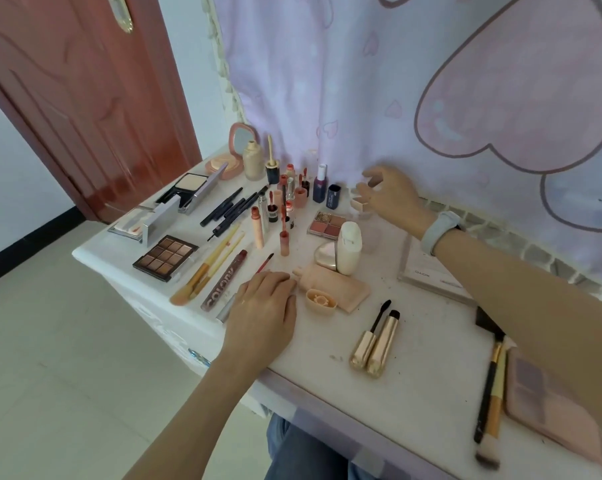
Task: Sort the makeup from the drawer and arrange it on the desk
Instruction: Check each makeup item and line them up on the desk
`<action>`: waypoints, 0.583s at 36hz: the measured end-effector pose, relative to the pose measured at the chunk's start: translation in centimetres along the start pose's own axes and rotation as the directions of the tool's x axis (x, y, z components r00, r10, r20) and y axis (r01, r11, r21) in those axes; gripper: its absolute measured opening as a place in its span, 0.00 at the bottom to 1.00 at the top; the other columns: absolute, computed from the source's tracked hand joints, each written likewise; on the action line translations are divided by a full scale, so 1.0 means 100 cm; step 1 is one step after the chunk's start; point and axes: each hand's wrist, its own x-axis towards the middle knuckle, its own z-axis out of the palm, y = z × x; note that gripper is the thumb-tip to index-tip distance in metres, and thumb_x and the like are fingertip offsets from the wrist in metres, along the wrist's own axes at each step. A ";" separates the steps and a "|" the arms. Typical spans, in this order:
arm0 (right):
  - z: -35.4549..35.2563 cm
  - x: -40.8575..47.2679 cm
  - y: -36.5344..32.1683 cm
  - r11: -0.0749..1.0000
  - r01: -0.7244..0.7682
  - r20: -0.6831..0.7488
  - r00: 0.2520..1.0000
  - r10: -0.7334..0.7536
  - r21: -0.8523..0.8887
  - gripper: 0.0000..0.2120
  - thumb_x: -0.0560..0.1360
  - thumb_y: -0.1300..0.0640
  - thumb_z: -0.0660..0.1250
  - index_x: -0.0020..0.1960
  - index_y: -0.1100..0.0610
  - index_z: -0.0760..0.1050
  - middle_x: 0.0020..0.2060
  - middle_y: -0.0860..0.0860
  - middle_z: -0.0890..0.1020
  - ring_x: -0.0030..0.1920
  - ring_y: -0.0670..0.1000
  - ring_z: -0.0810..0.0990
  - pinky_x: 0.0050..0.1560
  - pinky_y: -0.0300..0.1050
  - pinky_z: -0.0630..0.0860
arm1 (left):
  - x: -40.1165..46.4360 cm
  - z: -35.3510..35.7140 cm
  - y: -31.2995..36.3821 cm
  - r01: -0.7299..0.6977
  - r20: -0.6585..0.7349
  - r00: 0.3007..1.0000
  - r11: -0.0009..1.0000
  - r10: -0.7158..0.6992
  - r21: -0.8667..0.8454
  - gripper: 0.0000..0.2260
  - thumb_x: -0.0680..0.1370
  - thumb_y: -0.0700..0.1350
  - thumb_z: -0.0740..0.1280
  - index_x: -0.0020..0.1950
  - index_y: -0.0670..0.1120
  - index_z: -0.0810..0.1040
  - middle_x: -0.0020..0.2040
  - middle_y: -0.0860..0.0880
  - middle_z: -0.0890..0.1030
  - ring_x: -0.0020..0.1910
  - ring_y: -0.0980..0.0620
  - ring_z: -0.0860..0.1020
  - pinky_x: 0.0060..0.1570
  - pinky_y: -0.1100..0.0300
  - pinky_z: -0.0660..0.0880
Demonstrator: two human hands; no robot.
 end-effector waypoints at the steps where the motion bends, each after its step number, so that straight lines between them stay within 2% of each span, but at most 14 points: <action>1: -0.009 -0.008 0.001 1.000 0.005 -0.013 1.000 -0.005 0.002 0.16 0.76 0.54 0.63 0.62 0.58 0.73 0.54 0.54 0.78 0.52 0.51 0.75 0.51 0.39 0.66 | 0.000 0.000 0.000 0.000 0.003 1.000 1.000 0.000 0.000 0.08 0.72 0.35 0.70 0.51 0.39 0.82 0.49 0.44 0.82 0.51 0.42 0.80 0.50 0.48 0.76; 4: -0.036 -0.038 0.007 1.000 0.009 -0.004 1.000 -0.009 -0.018 0.13 0.76 0.55 0.64 0.60 0.56 0.75 0.51 0.51 0.79 0.45 0.46 0.72 0.50 0.38 0.65 | -0.001 0.000 0.002 0.025 -0.002 1.000 1.000 -0.025 -0.014 0.08 0.73 0.35 0.68 0.52 0.38 0.82 0.51 0.42 0.82 0.53 0.41 0.79 0.53 0.48 0.75; 7: -0.059 -0.078 0.015 0.999 0.020 0.125 0.992 -0.013 -0.050 0.11 0.77 0.53 0.63 0.58 0.53 0.76 0.46 0.44 0.77 0.37 0.40 0.71 0.40 0.30 0.67 | -0.004 -0.002 0.009 0.070 -0.062 0.995 0.996 -0.073 -0.046 0.11 0.74 0.34 0.67 0.55 0.38 0.80 0.54 0.40 0.80 0.54 0.39 0.77 0.54 0.47 0.73; 9: -0.071 -0.107 0.019 0.996 0.039 0.221 0.975 -0.022 -0.075 0.09 0.78 0.53 0.62 0.56 0.51 0.76 0.45 0.42 0.77 0.38 0.40 0.73 0.37 0.27 0.67 | -0.007 -0.004 0.017 0.073 -0.129 0.988 0.995 -0.081 -0.069 0.11 0.74 0.34 0.66 0.56 0.37 0.79 0.54 0.39 0.80 0.53 0.38 0.77 0.53 0.46 0.73; 14: -0.092 -0.182 0.026 0.983 0.137 0.417 0.906 -0.074 -0.123 0.05 0.76 0.53 0.65 0.49 0.43 0.75 0.43 0.37 0.76 0.44 0.41 0.74 0.44 0.24 0.66 | -0.018 -0.002 0.052 -0.063 -0.220 0.975 0.989 0.033 -0.132 0.09 0.72 0.33 0.68 0.52 0.36 0.80 0.52 0.39 0.80 0.50 0.38 0.78 0.48 0.47 0.74; 17: -0.101 -0.218 0.031 0.952 0.220 0.531 0.844 -0.077 -0.212 0.07 0.75 0.52 0.65 0.52 0.42 0.75 0.46 0.38 0.76 0.48 0.40 0.71 0.50 0.29 0.67 | -0.027 0.001 0.080 -0.194 -0.226 0.962 0.968 0.155 -0.163 0.10 0.74 0.38 0.62 0.51 0.38 0.80 0.51 0.41 0.80 0.48 0.41 0.78 0.46 0.51 0.74; 21: -0.112 -0.249 0.033 0.894 0.336 0.575 0.810 -0.114 -0.297 0.10 0.75 0.49 0.65 0.56 0.46 0.77 0.53 0.43 0.76 0.52 0.41 0.68 0.54 0.34 0.64 | -0.041 0.011 0.110 -0.343 -0.156 0.936 0.919 0.317 -0.195 0.12 0.74 0.41 0.59 0.50 0.41 0.80 0.51 0.44 0.81 0.50 0.44 0.78 0.46 0.52 0.75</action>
